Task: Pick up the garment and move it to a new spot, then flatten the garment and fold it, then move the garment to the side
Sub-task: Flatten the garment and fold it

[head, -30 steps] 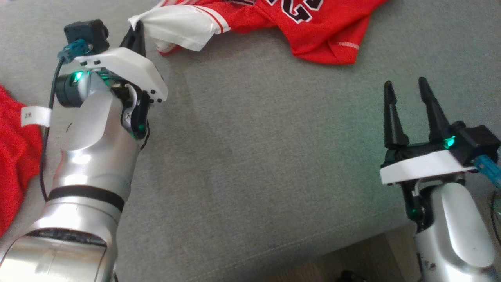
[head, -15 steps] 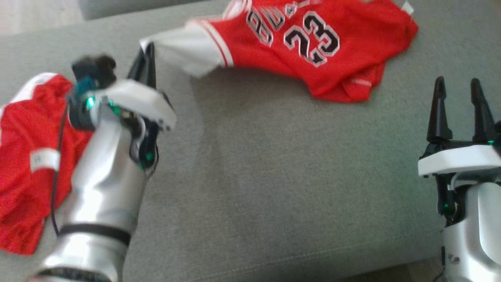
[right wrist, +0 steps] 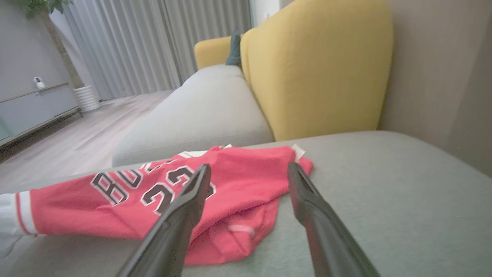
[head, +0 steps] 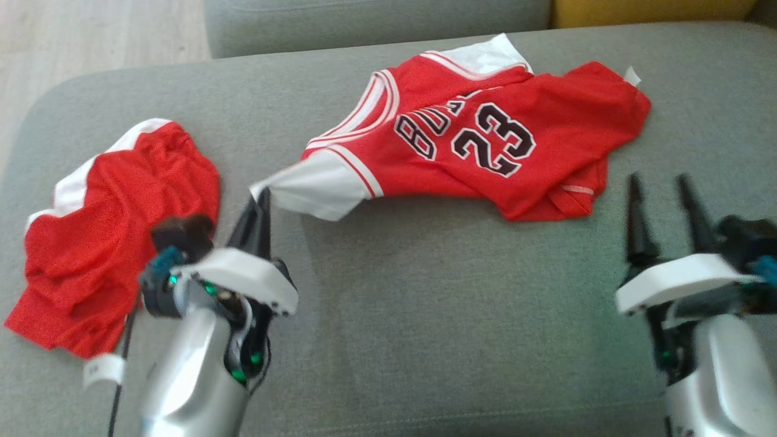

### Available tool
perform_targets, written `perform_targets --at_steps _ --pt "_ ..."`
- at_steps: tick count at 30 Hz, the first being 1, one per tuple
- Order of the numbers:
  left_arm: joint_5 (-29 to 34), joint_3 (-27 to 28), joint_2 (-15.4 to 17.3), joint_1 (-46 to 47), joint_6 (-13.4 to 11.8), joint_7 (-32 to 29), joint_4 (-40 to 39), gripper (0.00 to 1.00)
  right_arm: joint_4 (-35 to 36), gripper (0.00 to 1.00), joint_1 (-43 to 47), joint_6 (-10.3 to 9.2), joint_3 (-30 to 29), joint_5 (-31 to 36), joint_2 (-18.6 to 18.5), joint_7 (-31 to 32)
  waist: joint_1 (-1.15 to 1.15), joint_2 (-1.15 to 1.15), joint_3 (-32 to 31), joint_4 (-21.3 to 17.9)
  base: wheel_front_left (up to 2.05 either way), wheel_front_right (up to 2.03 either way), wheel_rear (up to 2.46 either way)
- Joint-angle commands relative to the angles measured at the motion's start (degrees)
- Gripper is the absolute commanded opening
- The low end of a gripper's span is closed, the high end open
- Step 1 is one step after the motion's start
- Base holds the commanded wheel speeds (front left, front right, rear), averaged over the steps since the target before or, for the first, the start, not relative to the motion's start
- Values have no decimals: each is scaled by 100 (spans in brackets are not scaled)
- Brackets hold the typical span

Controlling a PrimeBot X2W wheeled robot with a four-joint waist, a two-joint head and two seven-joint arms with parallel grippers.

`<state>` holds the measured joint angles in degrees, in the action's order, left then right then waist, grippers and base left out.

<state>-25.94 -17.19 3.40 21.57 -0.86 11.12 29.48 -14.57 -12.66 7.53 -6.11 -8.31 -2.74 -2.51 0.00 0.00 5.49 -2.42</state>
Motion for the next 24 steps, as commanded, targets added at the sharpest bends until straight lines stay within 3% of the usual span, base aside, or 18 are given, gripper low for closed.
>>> perform_targets --at_steps 1,12,13,14,24 --pt "-11 131 125 120 -59 4 -329 0 86 100 -83 -4 266 -117 -14 89 0 0 -25 79 0 0 0" --pt "16 -154 61 -211 -196 -46 -795 0 -513 100 -343 -4 571 -167 -14 368 0 0 -11 426 0 0 0" --pt "39 -160 65 -227 -230 -31 -785 12 -542 100 -357 -4 565 -166 -14 353 0 0 -13 442 0 0 0" --pt "59 -165 65 -246 -269 -16 -770 100 -571 100 -362 -4 558 -169 -14 338 0 0 -12 463 0 0 0" --pt "-238 -294 -17 -746 -428 163 -803 100 -1238 100 -320 -4 456 -798 -14 343 0 0 11 891 0 0 0"
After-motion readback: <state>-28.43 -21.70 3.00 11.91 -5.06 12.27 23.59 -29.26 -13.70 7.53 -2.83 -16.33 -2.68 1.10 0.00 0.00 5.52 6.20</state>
